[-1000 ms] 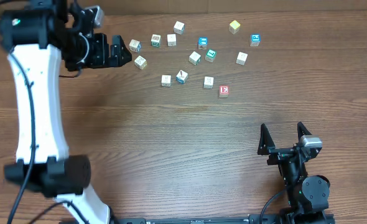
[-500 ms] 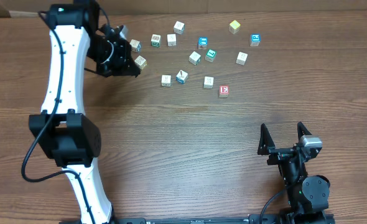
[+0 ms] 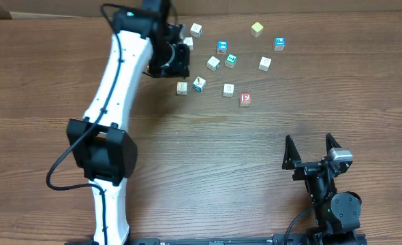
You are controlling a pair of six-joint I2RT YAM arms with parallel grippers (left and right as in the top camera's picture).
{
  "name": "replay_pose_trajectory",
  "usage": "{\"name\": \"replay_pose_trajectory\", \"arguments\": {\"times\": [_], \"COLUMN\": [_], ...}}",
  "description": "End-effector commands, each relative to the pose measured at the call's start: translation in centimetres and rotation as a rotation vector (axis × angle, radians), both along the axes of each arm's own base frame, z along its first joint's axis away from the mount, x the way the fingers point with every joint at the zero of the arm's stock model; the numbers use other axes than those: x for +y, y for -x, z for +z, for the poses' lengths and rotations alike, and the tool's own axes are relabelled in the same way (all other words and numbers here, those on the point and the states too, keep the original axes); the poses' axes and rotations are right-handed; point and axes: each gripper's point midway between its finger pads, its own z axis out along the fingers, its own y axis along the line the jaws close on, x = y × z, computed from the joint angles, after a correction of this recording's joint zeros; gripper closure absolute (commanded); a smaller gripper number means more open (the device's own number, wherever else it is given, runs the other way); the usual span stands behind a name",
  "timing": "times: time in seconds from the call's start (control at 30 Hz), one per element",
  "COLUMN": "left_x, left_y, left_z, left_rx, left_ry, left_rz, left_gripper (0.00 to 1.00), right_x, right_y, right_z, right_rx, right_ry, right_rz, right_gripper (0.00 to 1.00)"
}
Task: Form a tower
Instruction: 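Reach the left gripper forward over the block cluster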
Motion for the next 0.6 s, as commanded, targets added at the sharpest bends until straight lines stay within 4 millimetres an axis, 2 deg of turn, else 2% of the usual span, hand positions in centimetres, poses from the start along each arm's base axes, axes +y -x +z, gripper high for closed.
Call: {"name": "replay_pose_trajectory", "arguments": {"times": [0.0, 0.2, 0.33, 0.4, 0.47, 0.5, 0.53, 0.57], "left_x": [-1.2, -3.7, -4.4, -4.3, -4.4, -4.5, -4.8, -5.0], "left_y": [-0.1, 0.4, -0.3, -1.2, -1.8, -2.1, -2.5, -2.7], "left_z": [-0.2, -0.1, -0.1, -0.1, -0.1, -0.1, -0.3, -0.5], "left_rx": [-0.029, -0.026, -0.063, -0.123, -0.160, -0.174, -0.187, -0.192], "left_ry": [-0.071, -0.065, -0.101, -0.158, -0.185, -0.190, -0.192, -0.188], "left_rz": [0.017, 0.065, 0.132, 0.171, 0.185, 0.196, 0.208, 0.217], "left_gripper": [0.95, 0.96, 0.93, 0.61, 0.41, 0.21, 0.16, 0.16], "right_x": [-0.1, -0.1, -0.1, -0.1, -0.1, -0.1, -0.1, -0.1], "right_y": [0.0, 0.0, 0.0, 0.0, 0.0, 0.0, 0.0, 0.0], "right_z": [-0.3, -0.3, -0.3, -0.3, -0.3, -0.3, -0.3, -0.3], "right_rx": [0.000, 0.000, 0.000, 0.000, 0.000, 0.000, 0.000, 0.000], "right_ry": [0.001, 0.001, 0.001, 0.001, 0.001, 0.001, 0.001, 0.001], "right_rz": [-0.007, -0.007, -0.006, -0.006, -0.007, -0.007, -0.007, -0.006], "right_gripper": [0.00, 0.00, 0.00, 0.00, 0.00, 0.00, 0.00, 0.00]}}
